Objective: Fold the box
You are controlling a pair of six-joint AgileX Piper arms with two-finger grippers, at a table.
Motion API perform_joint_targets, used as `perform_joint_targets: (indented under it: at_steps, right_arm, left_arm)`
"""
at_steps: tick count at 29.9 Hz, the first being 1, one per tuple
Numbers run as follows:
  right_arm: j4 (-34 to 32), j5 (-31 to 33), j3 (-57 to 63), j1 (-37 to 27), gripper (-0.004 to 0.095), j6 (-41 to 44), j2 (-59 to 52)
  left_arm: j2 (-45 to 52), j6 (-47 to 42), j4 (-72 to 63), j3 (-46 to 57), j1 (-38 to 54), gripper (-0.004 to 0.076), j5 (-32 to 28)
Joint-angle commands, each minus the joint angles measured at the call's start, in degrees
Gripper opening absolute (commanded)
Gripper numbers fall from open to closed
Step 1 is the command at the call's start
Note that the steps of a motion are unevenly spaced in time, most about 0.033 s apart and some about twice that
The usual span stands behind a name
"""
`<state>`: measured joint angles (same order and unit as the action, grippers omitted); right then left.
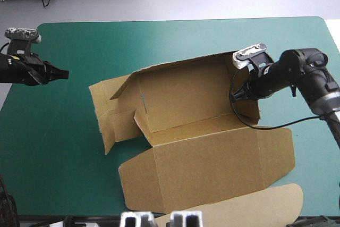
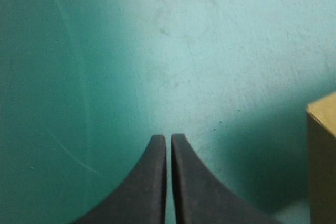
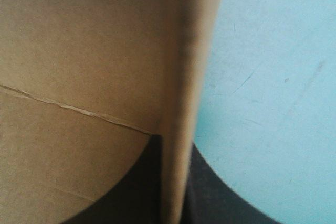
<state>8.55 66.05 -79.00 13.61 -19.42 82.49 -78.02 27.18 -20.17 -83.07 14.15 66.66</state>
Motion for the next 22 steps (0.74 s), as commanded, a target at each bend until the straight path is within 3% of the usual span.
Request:
perform_joint_targets:
  at_steps: [1,10,17,20,22]
  right_arm:
    - [-2.7,5.1,-3.7,-0.4,-0.002,-0.5,4.1]
    - [-3.1,5.5,-12.2,-0.4,-0.002,6.5,19.8]
    - [-2.7,5.5,-15.1,-0.4,-0.0007,7.2,23.9]
    - [-2.7,5.5,-15.5,-0.4,0.0108,6.4,23.3]
    - [-2.7,5.5,-15.6,-0.4,0.0257,5.9,22.2]
  left_arm:
    - [1.4,0.2,-2.3,2.7,0.0,-0.0005,-1.8]
    - [1.5,-0.6,-2.1,9.1,0.0,-0.001,-1.7]
    - [1.5,-0.6,-2.1,9.2,0.0,-0.001,-1.9]
    - [1.5,-0.6,-2.1,9.2,0.0,-0.001,-2.1]
    - [1.5,-0.6,-2.1,9.2,0.0,-0.001,-2.1]
